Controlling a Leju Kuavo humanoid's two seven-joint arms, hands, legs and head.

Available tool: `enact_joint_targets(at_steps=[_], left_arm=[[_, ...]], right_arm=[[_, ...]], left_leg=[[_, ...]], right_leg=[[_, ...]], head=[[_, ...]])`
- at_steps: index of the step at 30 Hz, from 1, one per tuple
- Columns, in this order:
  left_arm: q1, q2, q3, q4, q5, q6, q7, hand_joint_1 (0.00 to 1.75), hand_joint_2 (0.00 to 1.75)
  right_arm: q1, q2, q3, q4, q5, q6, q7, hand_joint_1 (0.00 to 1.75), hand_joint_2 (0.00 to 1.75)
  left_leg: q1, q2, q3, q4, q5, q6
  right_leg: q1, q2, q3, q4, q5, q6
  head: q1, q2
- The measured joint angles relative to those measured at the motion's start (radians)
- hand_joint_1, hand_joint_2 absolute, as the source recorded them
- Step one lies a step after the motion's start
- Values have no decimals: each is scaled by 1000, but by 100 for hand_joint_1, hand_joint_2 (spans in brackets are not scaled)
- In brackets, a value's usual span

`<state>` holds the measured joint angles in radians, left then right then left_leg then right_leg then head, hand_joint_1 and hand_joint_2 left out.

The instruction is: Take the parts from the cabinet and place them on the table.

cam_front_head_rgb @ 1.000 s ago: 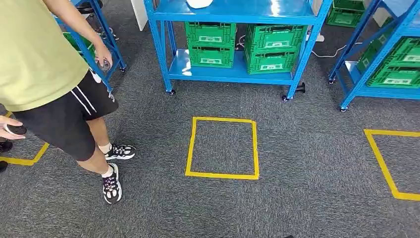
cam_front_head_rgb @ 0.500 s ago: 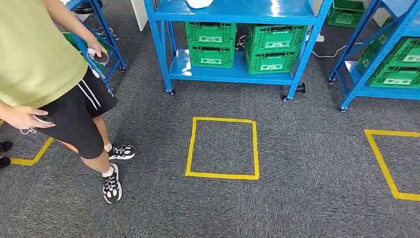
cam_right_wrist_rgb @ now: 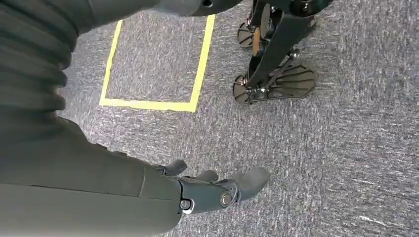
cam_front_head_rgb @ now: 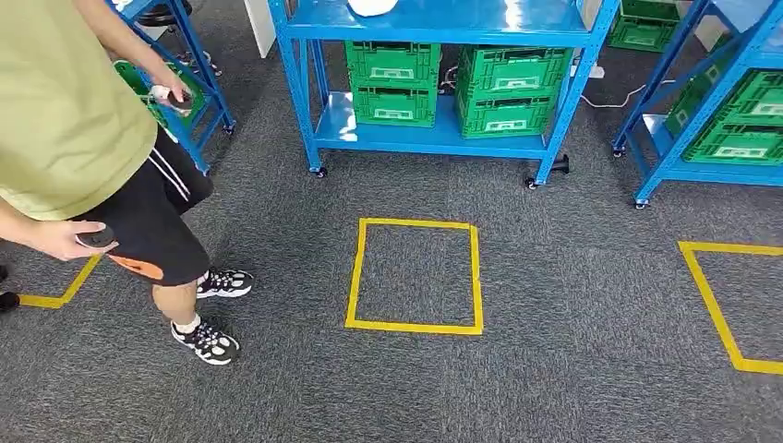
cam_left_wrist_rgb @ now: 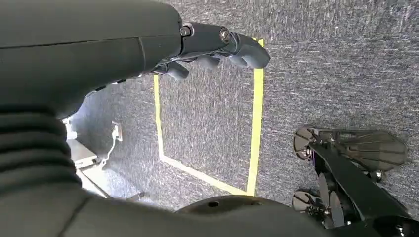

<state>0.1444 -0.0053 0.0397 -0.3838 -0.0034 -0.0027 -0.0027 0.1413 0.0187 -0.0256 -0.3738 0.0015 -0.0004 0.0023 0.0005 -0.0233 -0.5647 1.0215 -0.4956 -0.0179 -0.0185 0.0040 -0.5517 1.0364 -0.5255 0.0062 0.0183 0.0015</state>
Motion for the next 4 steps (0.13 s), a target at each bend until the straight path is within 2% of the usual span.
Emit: enact_joint_targets(at_steps=[2, 3, 4], left_arm=[[1, 0, -1, -1, 0, 0, 0, 0, 175], [2, 0, -1, -2, 0, 0, 0, 0, 175], [2, 0, -1, -3, 0, 0, 0, 0, 175]], right_arm=[[0, 0, 0, -2, 0, 0, 0, 0, 0], [0, 0, 0, -2, 0, 0, 0, 0, 175], [1, 0, 0, -2, 0, 0, 0, 0, 175]], left_leg=[[0, 0, 0, 0, 0, 0], [0, 0, 0, 0, 0, 0], [0, 0, 0, 0, 0, 0]], right_leg=[[0, 0, 0, 0, 0, 0], [0, 0, 0, 0, 0, 0], [0, 0, 0, 0, 0, 0]], head=[[0, 0], [0, 0], [0, 0]])
